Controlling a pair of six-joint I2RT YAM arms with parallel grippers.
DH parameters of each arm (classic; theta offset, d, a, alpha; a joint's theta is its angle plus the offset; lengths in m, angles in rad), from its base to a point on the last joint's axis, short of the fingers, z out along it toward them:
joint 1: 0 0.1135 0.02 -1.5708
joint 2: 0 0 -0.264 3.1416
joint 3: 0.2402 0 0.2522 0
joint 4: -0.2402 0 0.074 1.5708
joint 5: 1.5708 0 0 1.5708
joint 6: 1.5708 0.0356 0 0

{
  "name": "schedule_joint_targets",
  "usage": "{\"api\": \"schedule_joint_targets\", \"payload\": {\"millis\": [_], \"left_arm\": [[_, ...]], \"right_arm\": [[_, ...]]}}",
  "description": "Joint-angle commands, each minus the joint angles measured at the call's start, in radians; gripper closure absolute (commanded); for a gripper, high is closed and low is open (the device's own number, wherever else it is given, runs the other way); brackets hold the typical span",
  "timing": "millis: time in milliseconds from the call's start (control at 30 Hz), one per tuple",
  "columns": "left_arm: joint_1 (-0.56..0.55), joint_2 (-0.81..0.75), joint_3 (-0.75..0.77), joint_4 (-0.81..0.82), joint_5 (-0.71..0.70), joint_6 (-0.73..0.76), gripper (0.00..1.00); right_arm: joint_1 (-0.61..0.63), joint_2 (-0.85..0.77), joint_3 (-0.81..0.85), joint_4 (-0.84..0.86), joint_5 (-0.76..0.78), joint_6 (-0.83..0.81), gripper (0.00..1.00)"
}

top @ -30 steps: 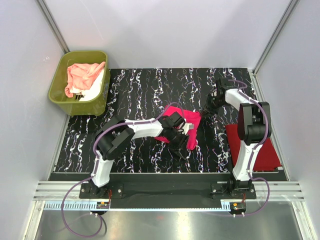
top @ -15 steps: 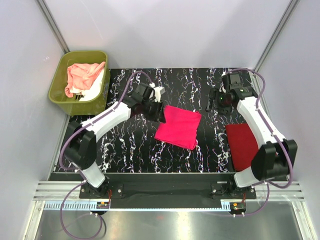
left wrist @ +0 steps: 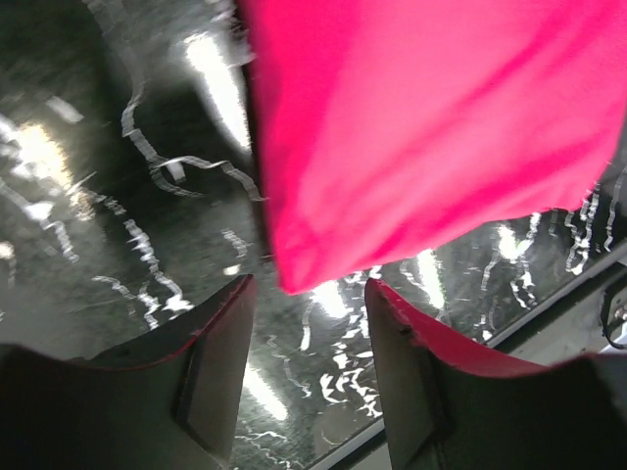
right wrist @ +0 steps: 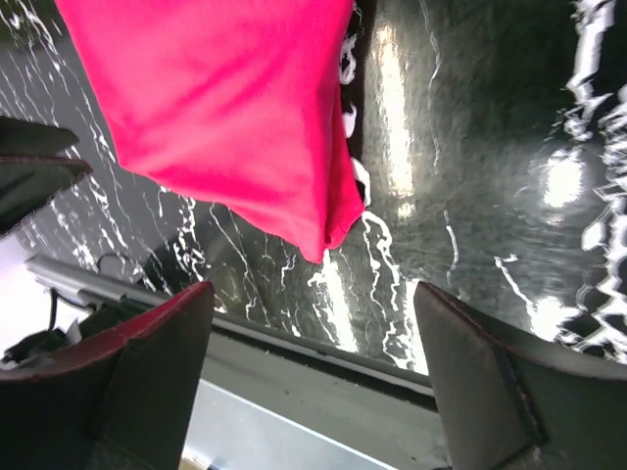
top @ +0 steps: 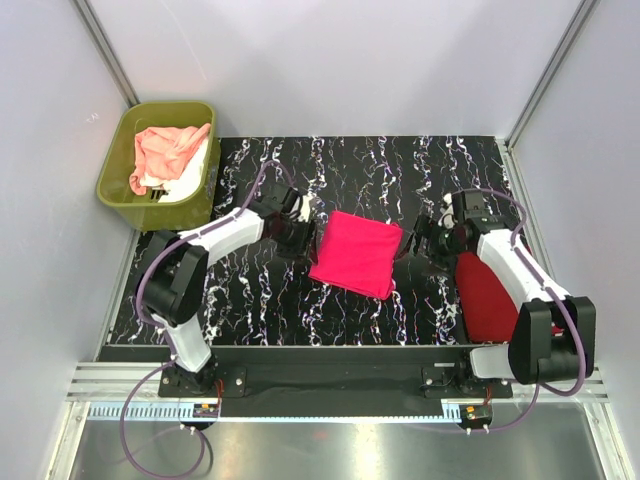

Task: Fold and stack the t-shirts
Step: Fold the tshirt

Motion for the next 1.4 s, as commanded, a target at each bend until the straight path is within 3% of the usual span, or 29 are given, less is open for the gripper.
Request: {"api": "schedule_joint_targets", "payload": {"millis": [0,133,200,267,367,500,600,633,733,900,1067,1167,1200,1267,1367], "left_arm": [[0.030,0.018,-0.033,0.049,0.032,-0.002,0.46],[0.045,0.053,-0.053,0.104,0.099,-0.016,0.46],[0.047,0.084,-0.048,0.135,0.148,-0.028,0.51],[0.047,0.107,-0.045,0.146,0.171,-0.040,0.61],[0.048,0.121,-0.047,0.160,0.175,-0.047,0.67],[0.048,0.118,-0.070,0.185,0.188,-0.056,0.70],[0.048,0.122,-0.074,0.193,0.192,-0.071,0.80],[0.047,0.121,-0.077,0.195,0.189,-0.074,0.88],[0.047,0.115,-0.105,0.204,0.176,-0.093,1.00],[0.031,0.083,-0.197,0.268,0.176,-0.172,1.00],[-0.053,0.024,-0.249,0.351,0.175,-0.318,1.00],[-0.165,0.010,-0.210,0.374,0.184,-0.359,0.87],[-0.205,0.007,-0.197,0.374,0.191,-0.361,0.75],[-0.222,-0.020,-0.164,0.332,0.199,-0.323,0.61],[-0.193,-0.097,-0.101,0.214,0.179,-0.214,0.54]], "right_arm": [[0.001,0.006,-0.045,0.141,-0.089,0.039,0.12],[0.001,0.149,-0.020,0.247,-0.082,0.071,0.24],[0.003,0.203,0.013,0.268,-0.063,0.062,0.30],[0.000,0.282,0.042,0.301,-0.053,0.050,0.43],[-0.014,0.394,0.117,0.308,-0.050,0.039,0.47],[-0.017,0.503,0.219,0.318,-0.050,0.050,0.44],[-0.017,0.574,0.283,0.322,-0.056,0.061,0.47],[-0.017,0.606,0.297,0.328,-0.054,0.067,0.50],[-0.017,0.677,0.361,0.334,-0.068,0.071,0.65],[-0.002,0.772,0.519,0.327,-0.073,0.064,0.78],[0.069,0.914,0.786,0.282,-0.086,0.050,0.79],[0.113,1.013,0.979,0.223,-0.094,0.051,0.75],[0.118,1.031,1.022,0.183,-0.091,0.059,0.71],[0.120,1.065,1.123,0.140,-0.076,0.047,0.59],[0.120,1.059,1.224,-0.042,0.001,-0.051,0.43]]}}
